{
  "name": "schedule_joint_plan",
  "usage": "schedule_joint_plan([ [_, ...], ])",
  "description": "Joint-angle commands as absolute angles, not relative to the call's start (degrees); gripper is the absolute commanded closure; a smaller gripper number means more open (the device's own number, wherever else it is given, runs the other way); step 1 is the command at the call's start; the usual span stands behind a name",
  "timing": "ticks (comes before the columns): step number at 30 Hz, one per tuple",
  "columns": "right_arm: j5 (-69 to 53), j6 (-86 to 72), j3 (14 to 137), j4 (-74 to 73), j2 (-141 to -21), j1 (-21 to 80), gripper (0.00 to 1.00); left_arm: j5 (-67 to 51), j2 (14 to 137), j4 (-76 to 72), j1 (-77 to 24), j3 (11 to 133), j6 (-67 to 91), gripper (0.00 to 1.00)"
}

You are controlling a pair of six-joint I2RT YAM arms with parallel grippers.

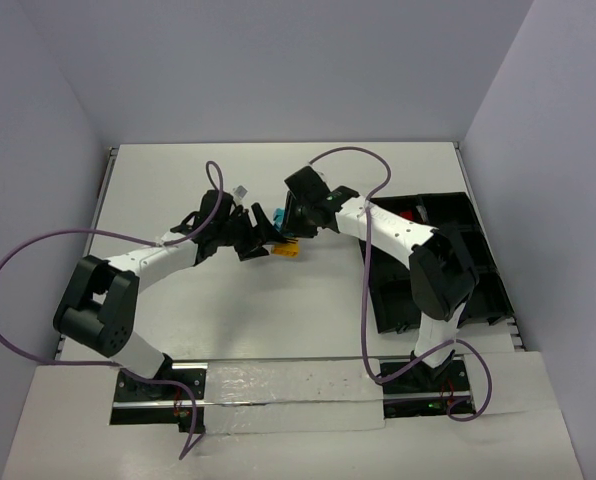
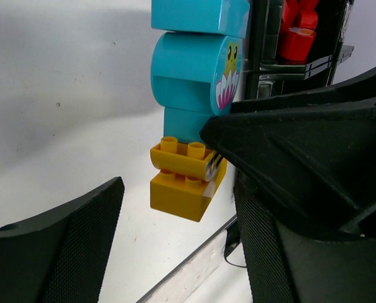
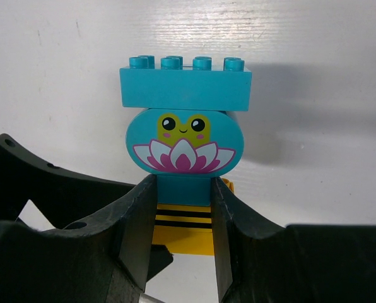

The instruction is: Sort the legos into containers by color

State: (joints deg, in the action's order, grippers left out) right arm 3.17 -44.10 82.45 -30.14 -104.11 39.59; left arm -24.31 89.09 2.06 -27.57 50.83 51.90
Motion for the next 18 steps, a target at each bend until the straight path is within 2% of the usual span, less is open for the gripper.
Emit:
schedule_joint_plan([
  [1,2.5,-44.9,82.7,-28.9,-100.4,39.6,0.76,-24.4,89.7,-2.6,-27.3,53.0,51.2,0.24],
  [14,0.1,-46.5,80.2,-27.4,-99.5,39.6,0.76,-24.2,90.4,-5.0,-27.3,52.5,52.0,0.44],
  [17,-1.1,-46.6,79.6,-27.3,-99.2,39.6,0.76,-24.3,90.4,-5.4,-27.3,52.2,52.2,0.45],
  [18,-1.2,-46.6,79.3,-27.2,-99.1,39.6,0.76,-24.3,90.4,-5.5,-27.3,52.2,52.3,0.49],
])
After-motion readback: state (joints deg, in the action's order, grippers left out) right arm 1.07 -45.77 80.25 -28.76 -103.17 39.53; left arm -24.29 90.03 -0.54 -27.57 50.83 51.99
